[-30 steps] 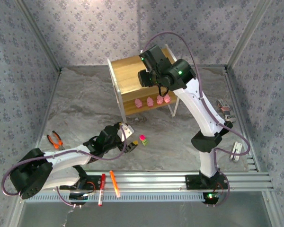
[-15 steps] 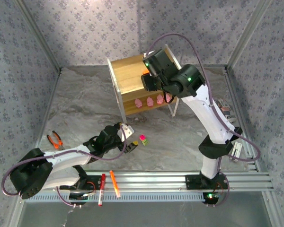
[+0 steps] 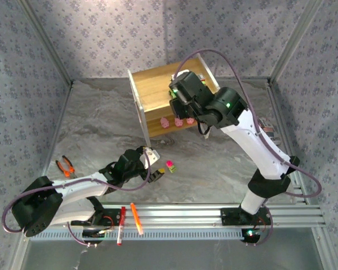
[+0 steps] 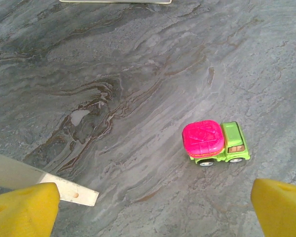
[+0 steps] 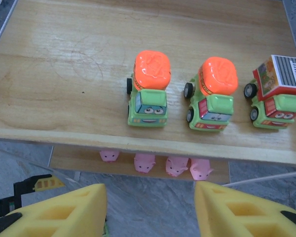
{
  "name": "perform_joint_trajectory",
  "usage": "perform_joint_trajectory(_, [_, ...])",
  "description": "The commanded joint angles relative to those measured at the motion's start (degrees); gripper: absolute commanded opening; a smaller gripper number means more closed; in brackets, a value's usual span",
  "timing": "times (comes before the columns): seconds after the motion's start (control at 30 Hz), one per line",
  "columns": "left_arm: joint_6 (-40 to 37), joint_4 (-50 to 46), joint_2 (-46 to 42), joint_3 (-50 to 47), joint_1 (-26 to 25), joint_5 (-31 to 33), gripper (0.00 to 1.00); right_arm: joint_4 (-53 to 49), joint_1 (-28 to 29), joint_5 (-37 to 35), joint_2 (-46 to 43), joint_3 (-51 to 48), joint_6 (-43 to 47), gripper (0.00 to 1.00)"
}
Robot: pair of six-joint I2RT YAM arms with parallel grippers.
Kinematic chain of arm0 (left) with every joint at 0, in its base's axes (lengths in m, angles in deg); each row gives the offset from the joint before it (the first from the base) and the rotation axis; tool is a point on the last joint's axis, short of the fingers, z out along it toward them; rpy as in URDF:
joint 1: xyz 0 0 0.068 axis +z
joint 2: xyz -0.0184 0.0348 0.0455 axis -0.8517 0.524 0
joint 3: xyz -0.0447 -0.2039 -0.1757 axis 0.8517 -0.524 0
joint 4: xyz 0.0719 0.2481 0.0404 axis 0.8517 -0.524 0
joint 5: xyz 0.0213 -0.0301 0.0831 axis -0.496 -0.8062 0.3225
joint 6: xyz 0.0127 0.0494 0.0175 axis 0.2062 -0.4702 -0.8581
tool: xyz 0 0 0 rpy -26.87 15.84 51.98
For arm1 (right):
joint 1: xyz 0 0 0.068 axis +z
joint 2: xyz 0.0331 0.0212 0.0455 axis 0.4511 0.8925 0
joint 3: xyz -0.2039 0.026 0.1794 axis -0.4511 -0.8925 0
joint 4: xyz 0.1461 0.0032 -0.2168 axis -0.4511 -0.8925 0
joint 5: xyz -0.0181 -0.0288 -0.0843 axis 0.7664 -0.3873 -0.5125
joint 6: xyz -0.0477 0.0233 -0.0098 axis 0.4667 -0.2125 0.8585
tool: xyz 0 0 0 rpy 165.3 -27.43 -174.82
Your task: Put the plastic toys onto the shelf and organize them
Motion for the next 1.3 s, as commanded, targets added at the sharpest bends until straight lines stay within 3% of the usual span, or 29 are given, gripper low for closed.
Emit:
perform_joint_trajectory(0.0, [-0.44, 0.21, 0.31, 0.48, 0.12, -1.60, 1.00, 1.13, 0.85, -2.03, -2.86, -2.87, -2.21, 0.53])
perform_joint_trajectory(0.8, [-0.79, -0.71, 0.64, 0.86, 0.11, -2.48, 1.00, 14.48, 5.91, -0.25, -18.02, -37.62, -11.66, 0.64])
perform_joint_trajectory(1.27, [-0.13, -2.91, 0.87, 1.93, 0.11, -2.80, 0.99, 22.28, 7.63, 2.77, -18.48, -50.43, -13.93, 0.66])
